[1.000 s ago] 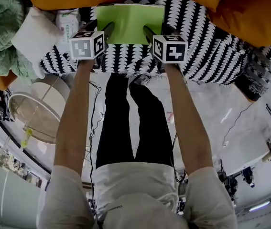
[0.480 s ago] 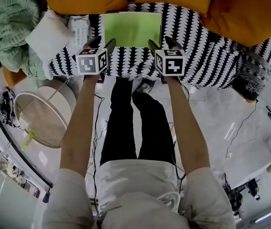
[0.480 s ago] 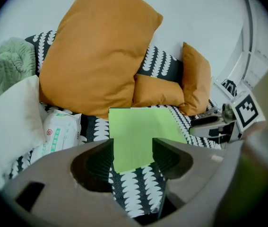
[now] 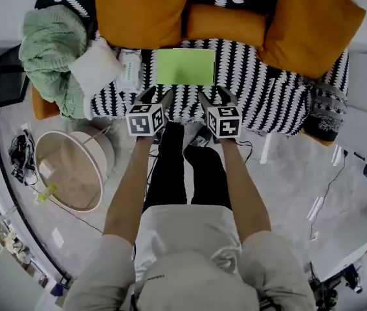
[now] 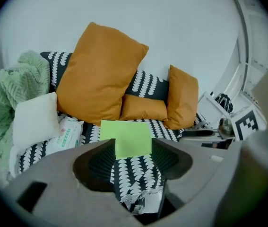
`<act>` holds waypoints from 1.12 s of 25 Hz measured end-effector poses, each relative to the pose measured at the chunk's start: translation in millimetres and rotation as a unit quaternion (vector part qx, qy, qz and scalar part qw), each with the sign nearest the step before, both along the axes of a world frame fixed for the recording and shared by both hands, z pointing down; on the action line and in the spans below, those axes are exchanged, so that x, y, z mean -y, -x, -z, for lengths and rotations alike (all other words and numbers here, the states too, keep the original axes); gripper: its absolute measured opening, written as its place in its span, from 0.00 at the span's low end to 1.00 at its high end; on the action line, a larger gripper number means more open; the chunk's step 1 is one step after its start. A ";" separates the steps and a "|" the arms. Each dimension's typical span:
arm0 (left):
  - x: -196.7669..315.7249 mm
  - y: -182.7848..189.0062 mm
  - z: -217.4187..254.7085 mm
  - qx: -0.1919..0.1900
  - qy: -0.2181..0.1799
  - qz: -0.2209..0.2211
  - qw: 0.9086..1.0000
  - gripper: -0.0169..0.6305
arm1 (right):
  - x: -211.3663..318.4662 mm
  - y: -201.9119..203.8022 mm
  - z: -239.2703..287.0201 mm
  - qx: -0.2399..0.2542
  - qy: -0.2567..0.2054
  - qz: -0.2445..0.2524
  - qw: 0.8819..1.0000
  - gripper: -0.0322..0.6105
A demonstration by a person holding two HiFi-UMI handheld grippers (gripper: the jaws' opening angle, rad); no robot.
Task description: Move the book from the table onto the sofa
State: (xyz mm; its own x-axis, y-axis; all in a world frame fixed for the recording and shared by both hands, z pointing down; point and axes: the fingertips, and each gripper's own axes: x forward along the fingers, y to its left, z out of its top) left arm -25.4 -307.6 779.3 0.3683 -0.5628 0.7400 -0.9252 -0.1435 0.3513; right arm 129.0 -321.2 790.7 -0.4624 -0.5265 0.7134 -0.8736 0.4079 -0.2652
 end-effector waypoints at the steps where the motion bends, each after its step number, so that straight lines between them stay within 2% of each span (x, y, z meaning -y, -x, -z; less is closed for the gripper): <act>1: -2.6 -1.0 11.8 -0.002 -0.009 0.007 1.000 0.41 | -3.1 0.6 8.3 0.002 -0.007 -0.002 1.000 0.44; 6: -35.0 -9.7 67.8 -0.021 -0.040 0.052 0.998 0.40 | -40.4 0.6 45.9 0.007 -0.012 -0.016 1.000 0.44; 12: -66.4 -34.4 122.5 -0.054 -0.071 0.062 0.994 0.40 | -76.0 2.2 108.0 0.051 -0.024 -0.084 0.995 0.44; 15: -75.2 -48.2 143.0 -0.044 -0.079 0.054 0.994 0.40 | -89.4 7.4 121.9 0.058 -0.017 -0.093 0.994 0.44; 18: -78.6 -61.1 160.2 -0.020 -0.090 0.015 0.996 0.40 | -92.1 14.0 135.6 0.072 -0.009 -0.070 0.995 0.43; 22: -80.3 -62.2 171.7 0.023 -0.108 -0.029 0.993 0.40 | -84.5 13.3 160.2 0.080 -0.026 -0.054 0.995 0.36; 25: -83.8 -55.2 170.8 0.032 -0.110 -0.023 0.993 0.40 | -85.8 9.0 168.2 0.064 -0.042 -0.029 0.997 0.35; 28: -81.0 -53.4 171.2 0.036 -0.116 -0.016 0.992 0.39 | -84.9 0.0 167.1 0.057 -0.044 -0.026 0.997 0.34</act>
State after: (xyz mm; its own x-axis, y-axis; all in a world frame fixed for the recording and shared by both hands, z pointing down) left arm 28.0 -226.6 608.2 0.3388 -0.7101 0.6172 -0.9407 -0.2419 0.2380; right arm 129.0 -236.3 623.6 -0.5086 -0.6097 0.6079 -0.8602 0.3896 -0.3291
